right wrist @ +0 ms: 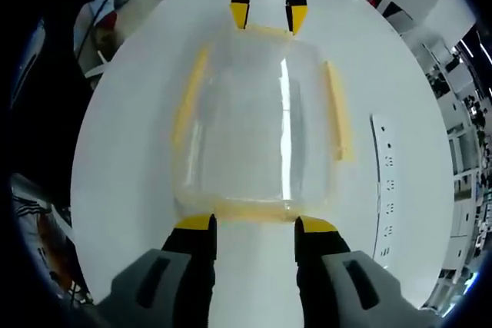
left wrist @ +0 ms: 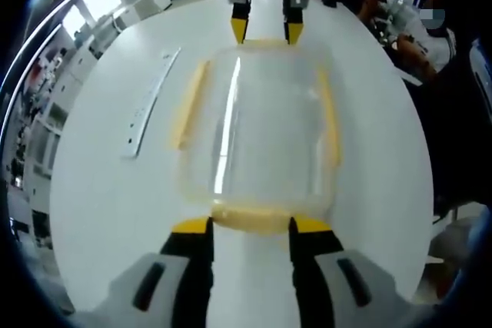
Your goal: Snap each plastic latch of the storage box into its locked position after aligning the lid with the box until every specified latch is closed and the lid sits flush.
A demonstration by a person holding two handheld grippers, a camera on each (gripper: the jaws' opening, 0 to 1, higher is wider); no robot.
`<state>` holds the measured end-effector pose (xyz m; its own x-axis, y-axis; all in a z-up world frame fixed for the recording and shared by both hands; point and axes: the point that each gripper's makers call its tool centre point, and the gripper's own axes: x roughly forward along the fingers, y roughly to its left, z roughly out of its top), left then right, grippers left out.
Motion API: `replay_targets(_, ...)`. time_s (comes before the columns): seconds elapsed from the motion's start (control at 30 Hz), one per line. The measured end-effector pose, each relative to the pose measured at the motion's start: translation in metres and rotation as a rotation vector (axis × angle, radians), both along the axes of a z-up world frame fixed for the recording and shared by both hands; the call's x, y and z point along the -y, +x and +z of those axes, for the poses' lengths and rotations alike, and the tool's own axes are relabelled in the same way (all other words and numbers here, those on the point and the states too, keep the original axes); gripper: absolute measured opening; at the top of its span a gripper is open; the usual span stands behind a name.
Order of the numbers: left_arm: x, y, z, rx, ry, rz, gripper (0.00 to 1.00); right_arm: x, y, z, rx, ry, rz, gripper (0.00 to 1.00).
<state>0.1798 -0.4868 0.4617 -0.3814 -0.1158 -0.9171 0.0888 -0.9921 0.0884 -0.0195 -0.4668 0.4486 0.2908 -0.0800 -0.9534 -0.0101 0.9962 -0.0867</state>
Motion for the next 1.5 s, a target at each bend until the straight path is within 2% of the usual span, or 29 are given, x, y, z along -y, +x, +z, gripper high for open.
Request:
replay_targets(0.13, 0.0, 0.001, 0.001, -0.014, 0.004, 0.02, 0.38, 0.0, -0.002, -0.001, 0.001, -0.027, 0.05, 0.39)
replay_targets(0.2, 0.0, 0.002, 0.004, -0.029, 0.006, 0.031, 0.37, 0.017, -0.005, 0.001, -0.009, -0.161, 0.156, 0.25)
replay_targets(0.23, -0.001, 0.003, 0.005, -0.036, 0.003, 0.033, 0.37, 0.014, -0.006, -0.001, 0.002, -0.141, 0.136, 0.25)
replay_targets(0.3, -0.001, 0.004, 0.007, -0.043, 0.006, 0.041, 0.35, 0.007, -0.003, -0.001, 0.044, -0.074, 0.064, 0.32)
replay_targets(0.37, -0.005, 0.006, 0.011, -0.047, 0.022, 0.052, 0.3, 0.009, -0.005, 0.001, 0.05, -0.099, 0.089, 0.3)
replay_targets(0.43, -0.006, 0.008, 0.014, -0.043, 0.019, 0.052, 0.3, 0.009, -0.008, -0.001, 0.05, -0.101, 0.087, 0.25)
replay_targets(0.53, -0.002, 0.006, 0.024, -0.058, -0.019, 0.045, 0.28, 0.005, -0.011, -0.003, 0.057, -0.082, 0.081, 0.22)
replay_targets(0.6, -0.002, -0.005, 0.026, -0.088, -0.019, 0.034, 0.28, 0.005, -0.01, -0.005, 0.069, -0.084, 0.076, 0.22)
replay_targets(0.77, -0.003, -0.03, 0.024, -0.128, -0.031, -0.01, 0.28, 0.005, -0.008, -0.005, 0.1, -0.091, 0.046, 0.14)
replay_targets(0.83, -0.003, -0.035, 0.022, -0.132, -0.022, -0.017, 0.28, 0.005, -0.007, -0.005, 0.108, -0.091, 0.032, 0.12)
replay_targets(0.97, -0.001, -0.044, 0.021, -0.162, -0.023, -0.037, 0.25, 0.008, -0.006, -0.005, 0.156, -0.079, -0.027, 0.01)
replay_targets(1.13, -0.009, -0.052, 0.018, -0.198, 0.028, -0.04, 0.1, 0.007, -0.005, -0.007, 0.232, -0.056, -0.068, 0.0)
replay_targets(1.33, -0.01, -0.059, 0.017, -0.228, 0.043, -0.044, 0.02, 0.006, -0.005, -0.008, 0.302, -0.042, -0.082, 0.0)
replay_targets(1.5, -0.007, -0.06, 0.016, -0.209, 0.038, -0.038, 0.0, 0.006, -0.003, -0.007, 0.324, -0.042, -0.085, 0.0)
